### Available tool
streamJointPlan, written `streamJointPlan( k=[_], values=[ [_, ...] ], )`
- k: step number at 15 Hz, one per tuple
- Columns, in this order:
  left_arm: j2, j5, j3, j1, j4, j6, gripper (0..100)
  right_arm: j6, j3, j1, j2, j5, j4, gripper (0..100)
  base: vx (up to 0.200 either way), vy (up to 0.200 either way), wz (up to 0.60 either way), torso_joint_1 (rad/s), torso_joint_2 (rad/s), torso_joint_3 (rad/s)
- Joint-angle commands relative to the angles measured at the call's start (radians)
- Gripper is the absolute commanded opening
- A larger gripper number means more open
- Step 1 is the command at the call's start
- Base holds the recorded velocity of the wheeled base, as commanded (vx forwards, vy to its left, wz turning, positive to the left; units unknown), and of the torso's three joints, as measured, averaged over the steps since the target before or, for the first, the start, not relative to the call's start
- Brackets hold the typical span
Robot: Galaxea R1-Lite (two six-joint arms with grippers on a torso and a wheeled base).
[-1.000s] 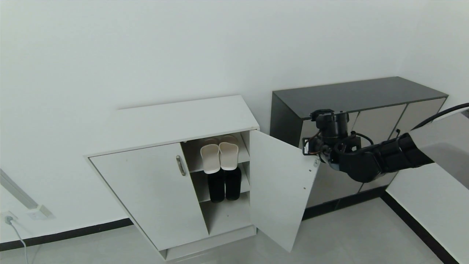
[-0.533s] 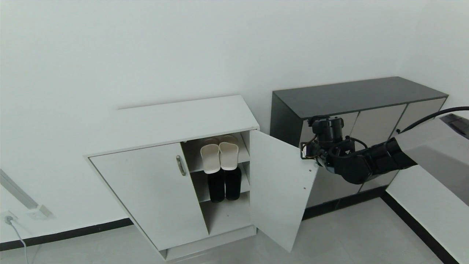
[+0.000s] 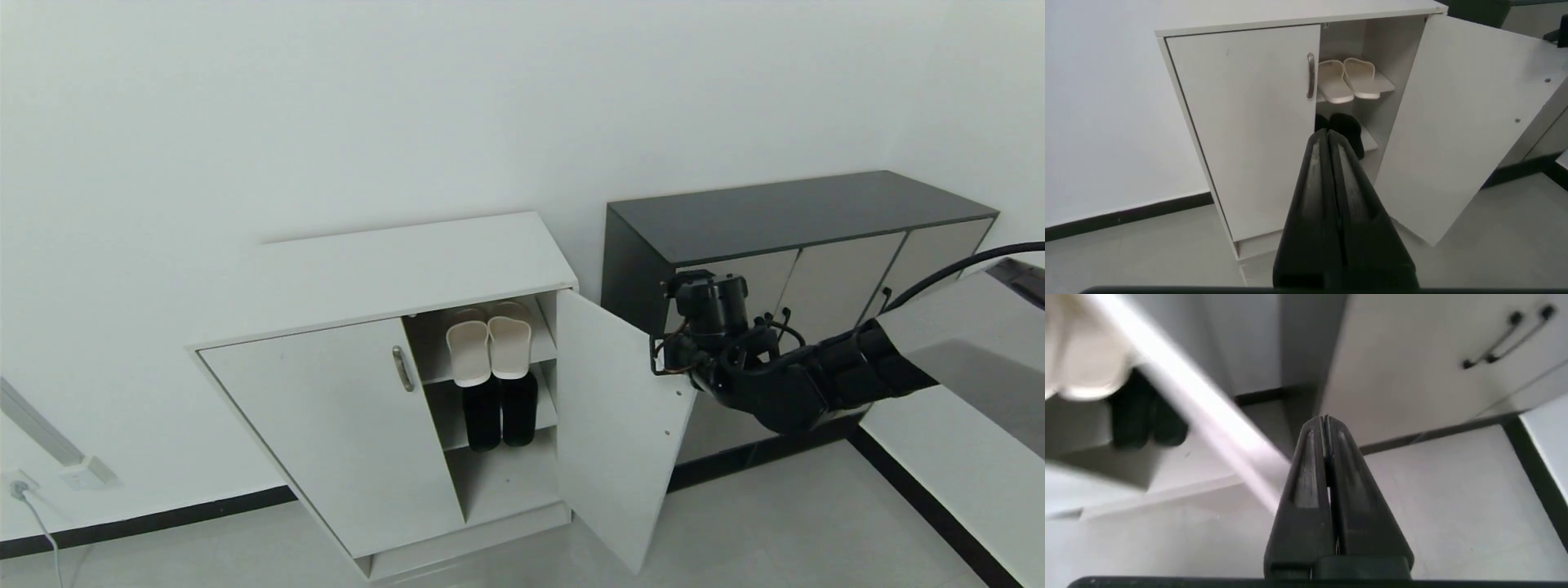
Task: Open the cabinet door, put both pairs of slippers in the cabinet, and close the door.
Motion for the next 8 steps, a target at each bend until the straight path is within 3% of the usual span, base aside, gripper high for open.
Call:
streamJointPlan(
  k=[1, 5, 8],
  values=[
    [0.000, 0.000, 0.000, 0.000, 0.000, 0.000, 0, 0.000, 0.036, 0.045, -0.047, 0.000, -0.012, 0, 0.000, 0.000, 0.00, 0.000, 0.00, 0.000],
    [0.001, 0.000, 0.000, 0.000, 0.000, -0.001, 0, -0.007, 0.137, 0.170, -0.103, -0.002, -0.087, 0, 0.000, 0.000, 0.00, 0.000, 0.00, 0.000],
    [0.001, 0.000, 0.000, 0.000, 0.000, 0.000, 0, -0.063, 0.169, 0.182, -0.105, -0.004, -0.170, 0, 0.000, 0.000, 0.00, 0.000, 0.00, 0.000]
  ],
)
